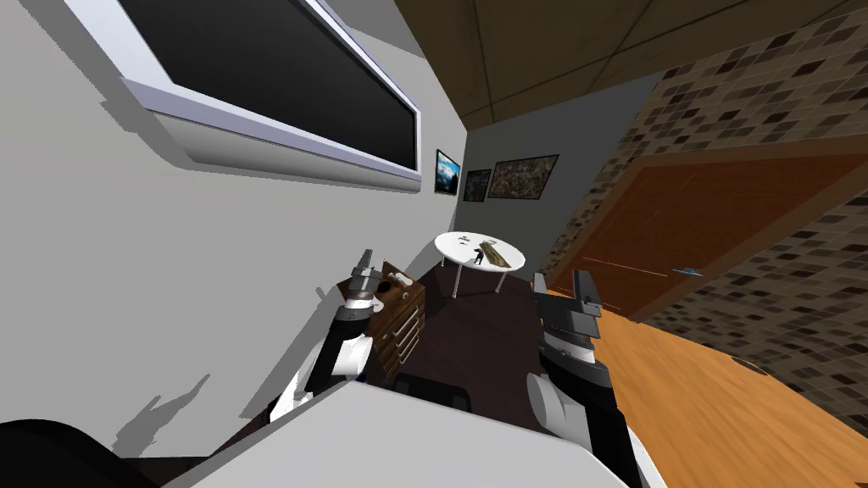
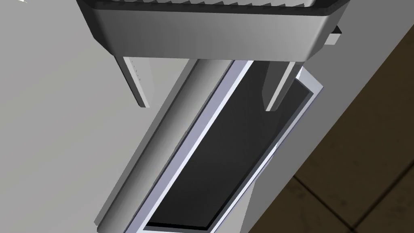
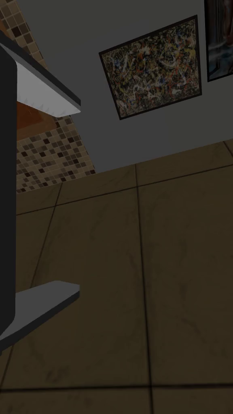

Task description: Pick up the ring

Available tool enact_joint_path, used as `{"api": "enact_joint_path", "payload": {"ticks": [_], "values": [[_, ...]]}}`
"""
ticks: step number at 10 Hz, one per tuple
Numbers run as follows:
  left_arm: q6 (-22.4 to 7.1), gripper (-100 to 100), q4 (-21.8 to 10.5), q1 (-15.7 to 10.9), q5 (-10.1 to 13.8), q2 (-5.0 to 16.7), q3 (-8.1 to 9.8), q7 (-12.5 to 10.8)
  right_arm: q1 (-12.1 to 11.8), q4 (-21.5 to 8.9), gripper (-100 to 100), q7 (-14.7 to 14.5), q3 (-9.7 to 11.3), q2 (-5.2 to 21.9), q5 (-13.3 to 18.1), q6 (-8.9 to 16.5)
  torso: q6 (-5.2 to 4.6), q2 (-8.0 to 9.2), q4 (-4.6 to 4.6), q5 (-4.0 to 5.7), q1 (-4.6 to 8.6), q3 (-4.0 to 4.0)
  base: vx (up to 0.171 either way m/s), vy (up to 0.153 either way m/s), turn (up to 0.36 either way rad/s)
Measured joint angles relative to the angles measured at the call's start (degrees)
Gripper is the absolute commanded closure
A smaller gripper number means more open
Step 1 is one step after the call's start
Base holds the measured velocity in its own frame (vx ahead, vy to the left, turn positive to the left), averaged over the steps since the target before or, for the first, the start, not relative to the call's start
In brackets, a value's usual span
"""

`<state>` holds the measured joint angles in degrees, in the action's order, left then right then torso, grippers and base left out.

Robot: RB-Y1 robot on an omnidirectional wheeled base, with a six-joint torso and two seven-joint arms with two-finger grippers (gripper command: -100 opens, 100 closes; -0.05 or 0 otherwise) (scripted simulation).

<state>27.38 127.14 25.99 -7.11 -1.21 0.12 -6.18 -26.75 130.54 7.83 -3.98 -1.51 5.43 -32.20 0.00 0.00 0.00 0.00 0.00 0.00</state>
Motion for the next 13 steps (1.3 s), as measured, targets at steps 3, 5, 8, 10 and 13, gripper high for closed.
{"api": "enact_joint_path", "payload": {"ticks": [3,5,8,10,13], "values": [[-0.96,-100,-0.75,0.54,0.44,4.35,0.18,-0.29,0.0,0.0,0,0.0,0.0,0.0,0.0,0.0,-0.01,-0.08,0.02,0.0,0.0,0.04,0.023,-0.006,-0.073],[-2.02,-100,-1.56,1.43,0.82,7.03,0.06,-0.51,0.0,0.0,0,0.0,0.0,0.0,0.0,0.0,-0.01,-0.12,0.03,0.0,0.0,0.07,0.036,-0.004,-0.126],[-5.61,-100,-3.2,2.95,2.12,11.1,0.49,-1.41,0.0,0.0,0,0.0,0.0,0.0,0.0,0.0,-0.03,-0.24,0.05,0.01,0.03,0.14,0.063,-0.011,-0.184],[-7.8,-100,-5.44,4.41,3.05,12.76,0.58,-1.98,-0.01,0.0,0,0.0,0.0,0.0,0.0,0.0,0.0,-0.25,0.06,0.0,0.01,0.15,0.066,-0.007,-0.166],[-11.18,-100,-7.28,6.94,4.3,13.96,0.52,-2.68,-0.01,0.0,0,0.0,0.0,0.0,0.0,0.0,-0.01,-0.25,0.06,0.01,0.05,0.15,0.064,-0.011,-0.18]]}}
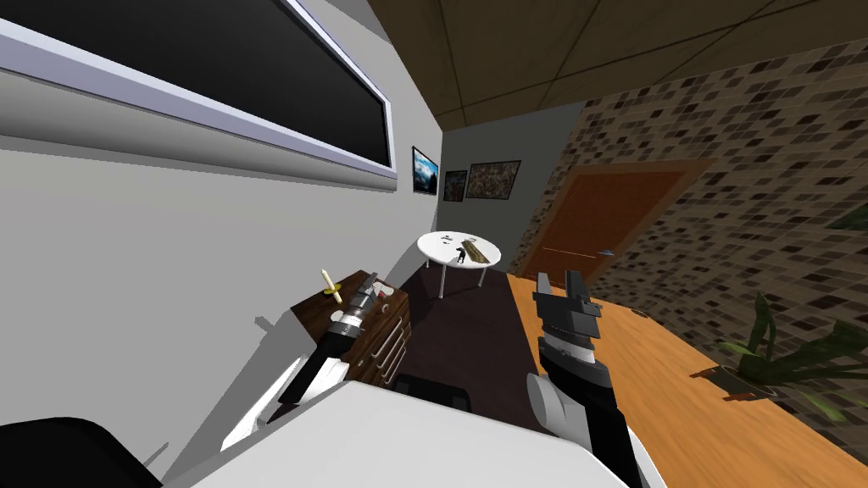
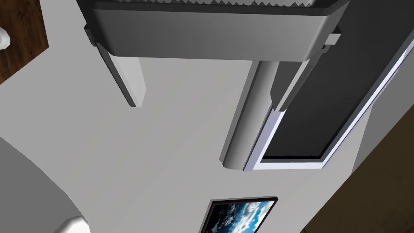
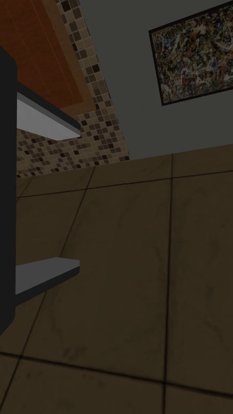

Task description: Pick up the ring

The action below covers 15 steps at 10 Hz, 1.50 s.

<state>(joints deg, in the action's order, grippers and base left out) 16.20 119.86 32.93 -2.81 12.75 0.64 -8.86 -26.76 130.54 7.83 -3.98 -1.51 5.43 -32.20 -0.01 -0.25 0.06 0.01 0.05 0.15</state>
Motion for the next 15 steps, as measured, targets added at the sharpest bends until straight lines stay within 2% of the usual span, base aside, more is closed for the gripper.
{"api": "enact_joint_path", "payload": {"ticks": [1,3,4,6,8,10,12,14,15], "values": [[-0.92,-100,-0.18,1.76,0.44,0.24,-0.05,-0.39,0.0,0.0,0,0.0,0.0,0.0,0.0,0.0,0.02,0.03,0.0,0.0,-0.01,-0.02,0.058,0.001,-0.178],[-4.48,-100,-0.73,2.94,1.42,0.89,0.13,-1.04,0.0,0.0,0,0.0,0.0,0.0,0.0,0.0,0.01,0.03,-0.01,0.0,-0.02,-0.02,0.064,-0.003,-0.191],[-5.87,-100,-2.02,3.38,1.74,0.83,0.02,-1.2,0.0,0.0,0,0.0,0.0,0.0,0.0,0.0,0.01,0.0,0.0,-0.01,-0.02,0.0,0.064,-0.003,-0.204],[-8.03,-100,-3.42,5.75,2.66,1.32,-0.03,-1.74,-0.01,0.0,0,0.0,0.0,0.0,0.0,0.0,0.02,-0.01,0.0,0.0,-0.01,0.0,0.07,-0.001,-0.173],[-11.06,-100,-5.7,6.41,3.85,2.59,0.36,-2.56,0.0,0.0,0,0.0,0.0,0.0,0.0,0.0,0.02,0.02,0.0,0.0,-0.02,-0.01,0.052,0.004,-0.131],[-12.5,-100,-6.63,7.74,4.57,3.59,0.56,-3.16,0.0,0.0,0,0.0,-0.01,0.0,0.0,0.0,0.03,0.1,-0.02,0.0,-0.02,-0.05,0.045,0.003,-0.148],[-15.18,-100,-6.77,10.92,5.5,4.99,0.53,-3.71,0.0,0.0,0,0.0,0.0,0.0,0.0,0.0,0.02,0.08,-0.01,0.0,0.0,-0.04,0.051,0.004,-0.153],[-16.58,-100,-8.62,11.14,6.0,5.87,0.55,-4.06,0.0,0.0,0,0.0,-0.01,0.0,0.0,0.0,0.03,0.09,-0.02,0.0,-0.02,-0.05,0.046,0.006,-0.142],[-17.55,-100,-9.89,11.94,6.6,7.02,0.68,-4.4,-0.01,0.0,0,0.0,-0.01,0.0,0.0,0.0,0.03,0.08,-0.02,0.0,-0.03,-0.05,0.059,0.005,-0.205]]}}
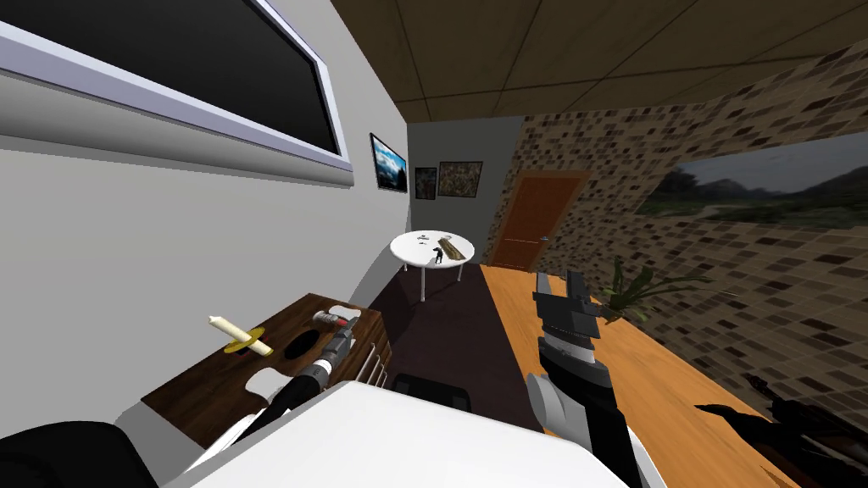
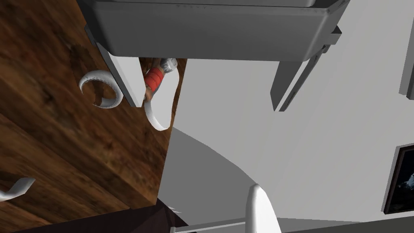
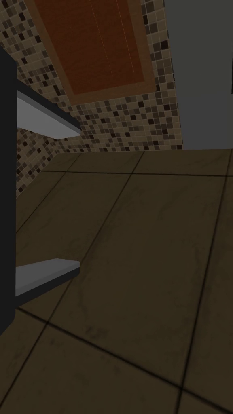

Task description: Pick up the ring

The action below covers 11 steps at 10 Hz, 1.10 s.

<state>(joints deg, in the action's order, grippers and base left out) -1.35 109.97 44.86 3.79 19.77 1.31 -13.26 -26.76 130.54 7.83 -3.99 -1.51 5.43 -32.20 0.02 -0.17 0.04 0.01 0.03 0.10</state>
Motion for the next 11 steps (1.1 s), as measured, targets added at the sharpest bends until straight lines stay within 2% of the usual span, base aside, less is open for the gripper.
{"api": "enact_joint_path", "payload": {"ticks": [1,3,4,7,8,10,11], "values": [[-1.6,-100,-1.12,0.25,0.07,0.19,-0.2,-0.01,0.0,0.0,0,0.0,0.0,0.0,0.0,0.0,-0.01,-0.04,0.0,0.0,0.01,0.02,0.079,0.017,-0.212],[-3.84,-100,-3.16,2.45,1.97,3.94,0.33,-1.33,0.0,0.0,0,0.0,0.0,0.0,0.0,0.0,0.0,-0.1,0.02,-0.01,-0.06,0.06,0.067,0.017,-0.197],[-4.99,-100,-4.45,3.05,2.44,4.92,0.36,-1.68,0.0,0.0,0,0.0,0.0,0.0,0.0,0.0,0.0,-0.07,0.01,-0.01,-0.02,0.04,0.04,0.012,-0.054],[-8.34,-100,-4.03,5.87,2.74,5.83,0.36,-1.77,0.0,0.0,0,0.0,0.0,0.0,0.0,0.0,0.0,-0.01,0.0,0.0,0.01,0.01,0.043,0.013,-0.112],[-9.0,-100,-4.9,5.78,3.05,6.44,0.4,-1.98,-0.01,0.0,0,0.0,-0.01,0.0,0.0,0.0,0.02,0.02,-0.01,0.0,0.02,-0.01,0.055,0.009,-0.209],[-11.25,-100,-7.14,7.07,4.41,9.16,0.58,-2.85,-0.01,0.0,0,0.0,0.0,0.0,0.0,0.0,0.01,-0.06,0.01,0.0,-0.02,0.03,0.059,0.021,-0.175],[-12.65,-100,-7.27,7.82,4.91,10.21,0.74,-3.17,-0.01,0.0,0,0.0,-0.01,0.0,0.0,0.0,0.01,-0.04,0.01,0.0,-0.02,0.03,0.057,0.019,-0.137]]}}
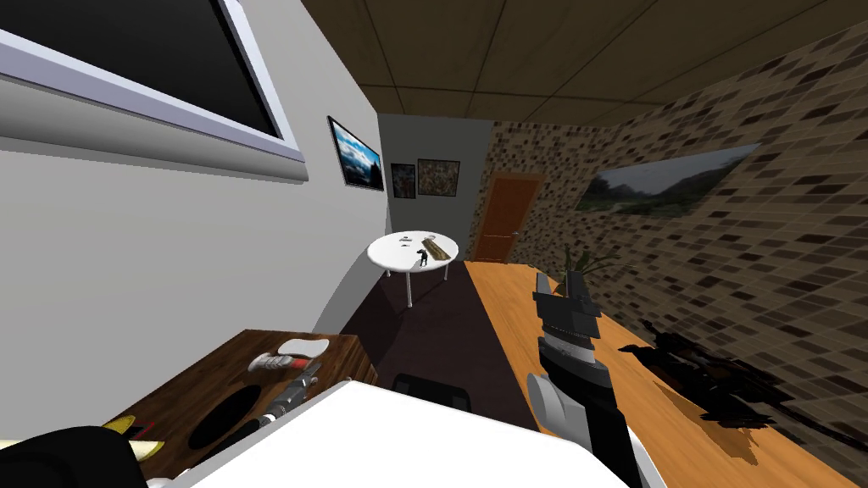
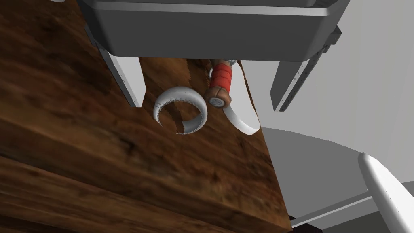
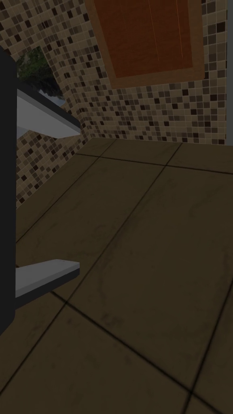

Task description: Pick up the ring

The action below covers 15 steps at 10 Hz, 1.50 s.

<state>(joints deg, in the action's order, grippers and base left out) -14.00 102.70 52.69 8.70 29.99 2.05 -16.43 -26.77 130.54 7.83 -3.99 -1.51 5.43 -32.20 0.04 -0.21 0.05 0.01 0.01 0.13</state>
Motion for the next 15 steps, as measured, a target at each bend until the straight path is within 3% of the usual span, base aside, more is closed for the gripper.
{"api": "enact_joint_path", "payload": {"ticks": [2,3,4,8,9,13,14,15], "values": [[-1.67,-100,-2.07,1.41,1.26,2.51,0.06,-0.66,0.0,0.0,0,0.0,0.0,0.0,0.0,0.0,-0.01,-0.01,0.0,0.0,0.0,0.0,0.04,0.018,-0.096],[-1.9,0,-2.1,1.49,1.35,2.66,0.09,-0.75,0.0,0.0,0,0.0,0.0,0.0,0.0,0.0,0.02,0.08,-0.02,0.0,0.05,-0.04,0.0,0.0,0.0],[-1.88,-100,-2.1,1.48,1.34,2.64,0.09,-0.74,0.0,0.0,0,0.0,0.0,0.0,0.0,0.0,0.02,0.15,-0.03,0.01,0.1,-0.09,0.007,0.011,-0.027],[-0.74,-100,-6.08,-1.31,1.01,1.21,-0.42,0.03,0.0,0.0,0,0.0,0.0,0.0,0.0,0.0,0.02,0.17,-0.04,0.0,0.03,-0.1,0.008,0.02,-0.021],[-0.7,100,-6.15,-1.37,1.0,1.17,-0.43,0.07,0.0,0.0,0,0.0,0.0,0.0,0.0,0.0,0.02,0.18,-0.04,0.01,0.07,-0.11,0.0,0.0,0.0],[-0.7,100,-6.15,-1.36,1.02,1.16,-0.43,0.05,0.0,0.0,0,0.0,0.0,0.0,0.0,0.0,0.02,0.2,-0.05,0.04,0.14,-0.11,0.0,0.0,0.0],[-0.7,0,-6.15,-1.36,1.01,1.17,-0.43,0.06,0.0,0.0,0,0.0,0.0,0.0,0.0,0.0,0.02,0.2,-0.05,0.03,0.14,-0.12,0.0,0.0,0.0],[-0.7,100,-6.15,-1.36,1.01,1.17,-0.43,0.06,0.0,0.0,0,0.0,0.0,0.0,0.0,0.0,0.02,0.2,-0.05,0.03,0.13,-0.12,-0.008,-0.018,0.036]]}}
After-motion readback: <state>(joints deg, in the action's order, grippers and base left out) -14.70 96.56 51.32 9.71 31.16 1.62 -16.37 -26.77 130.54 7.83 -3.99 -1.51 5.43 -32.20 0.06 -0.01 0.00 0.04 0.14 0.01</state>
